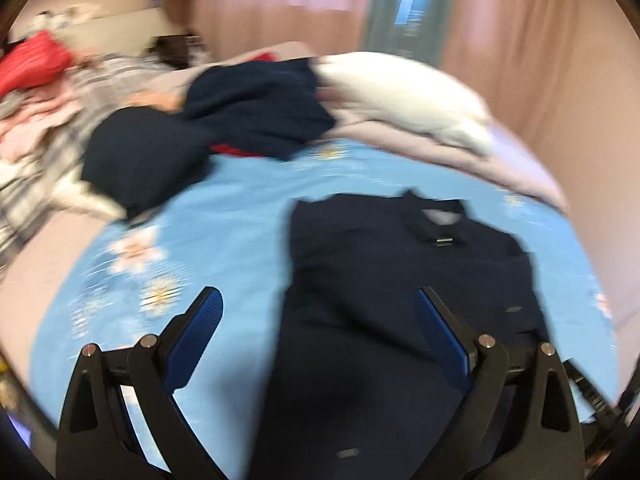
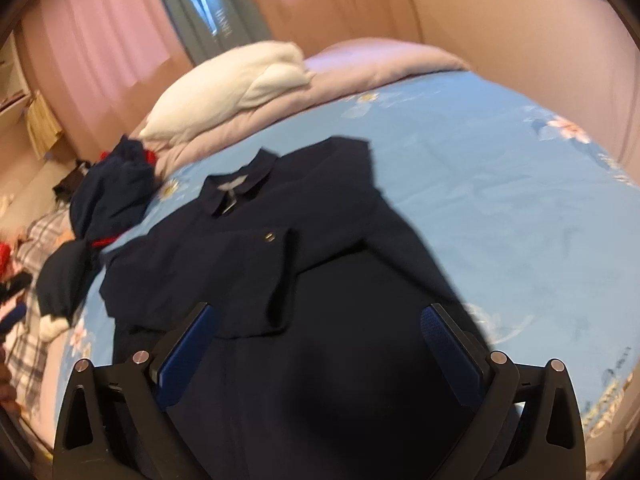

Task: Fold large clothes
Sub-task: 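Lower the sleeve onto the jacket and open the left gripper, then grasp the jacket side edge with the right gripper, then lift the side edge with the right gripper and fold it over the body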

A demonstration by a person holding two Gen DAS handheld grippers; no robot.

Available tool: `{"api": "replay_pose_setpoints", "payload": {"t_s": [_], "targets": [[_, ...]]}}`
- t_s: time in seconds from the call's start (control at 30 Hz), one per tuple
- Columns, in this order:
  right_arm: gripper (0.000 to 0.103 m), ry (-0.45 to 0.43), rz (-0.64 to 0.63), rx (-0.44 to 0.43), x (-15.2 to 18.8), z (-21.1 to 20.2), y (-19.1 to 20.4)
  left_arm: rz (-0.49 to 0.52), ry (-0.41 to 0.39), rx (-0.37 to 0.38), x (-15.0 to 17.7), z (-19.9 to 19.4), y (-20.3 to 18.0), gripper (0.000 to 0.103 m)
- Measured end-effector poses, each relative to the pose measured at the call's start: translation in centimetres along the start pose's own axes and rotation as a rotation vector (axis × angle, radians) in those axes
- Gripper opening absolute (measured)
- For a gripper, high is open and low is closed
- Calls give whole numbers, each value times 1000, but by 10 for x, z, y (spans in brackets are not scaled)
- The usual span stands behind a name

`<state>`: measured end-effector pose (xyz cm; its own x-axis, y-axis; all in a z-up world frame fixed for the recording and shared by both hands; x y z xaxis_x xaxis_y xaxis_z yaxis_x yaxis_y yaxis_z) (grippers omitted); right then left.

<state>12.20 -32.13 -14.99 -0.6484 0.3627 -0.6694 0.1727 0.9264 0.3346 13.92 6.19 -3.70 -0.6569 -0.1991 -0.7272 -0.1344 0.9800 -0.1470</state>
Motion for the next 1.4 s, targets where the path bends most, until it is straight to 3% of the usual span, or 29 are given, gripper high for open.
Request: {"api": "replay_pose_setpoints", "payload": {"t_s": [0.1, 0.27, 0.5, 0.6, 0.63, 0.7, 0.93, 1.07, 1.1, 1.17, 1.4], "targets": [[101, 34, -23, -26, 4, 18, 13, -76, 17, -97, 21, 2, 46, 96], [83, 125, -56, -66, 12, 57, 37, -207, 102, -175, 64, 15, 102, 95], [58, 244, -96, -65, 23, 104, 53, -246, 142, -180, 84, 28, 120, 95], [35, 247, -126, -26, 25, 110, 55, -231, 148, -165, 83, 37, 114, 95], [17, 246, -137, -21, 24, 110, 56, -225, 149, -154, 82, 41, 111, 95], [10, 249, -143, -43, 21, 105, 59, -210, 149, -127, 78, 52, 103, 95], [5, 26, -252, -131, -48, 13, 103, -169, 173, -45, 62, 106, 69, 89], [5, -141, -315, -176, -104, -55, 143, -128, 205, -10, 61, 138, 50, 78], [5, -157, -321, -192, -112, -65, 149, -126, 217, -4, 61, 146, 47, 76], [5, -188, -325, -213, -131, -81, 162, -143, 238, -3, 60, 161, 47, 62], [4, -271, -337, -200, -162, -104, 180, -215, 267, 65, 50, 184, 46, 46]]}}
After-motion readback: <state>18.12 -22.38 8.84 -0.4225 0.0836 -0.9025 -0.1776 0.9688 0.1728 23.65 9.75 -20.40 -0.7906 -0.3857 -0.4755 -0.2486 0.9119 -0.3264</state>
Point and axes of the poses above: each gripper's, at about its wrist camera, not at the fingertips, and z roughly the way its jaws point, y to its left, x to its underside, the point moved 5 cm from there along z, roughly the way its jaws point, and after that the axes turned 3 degrees about x, right-handed, at the moved point
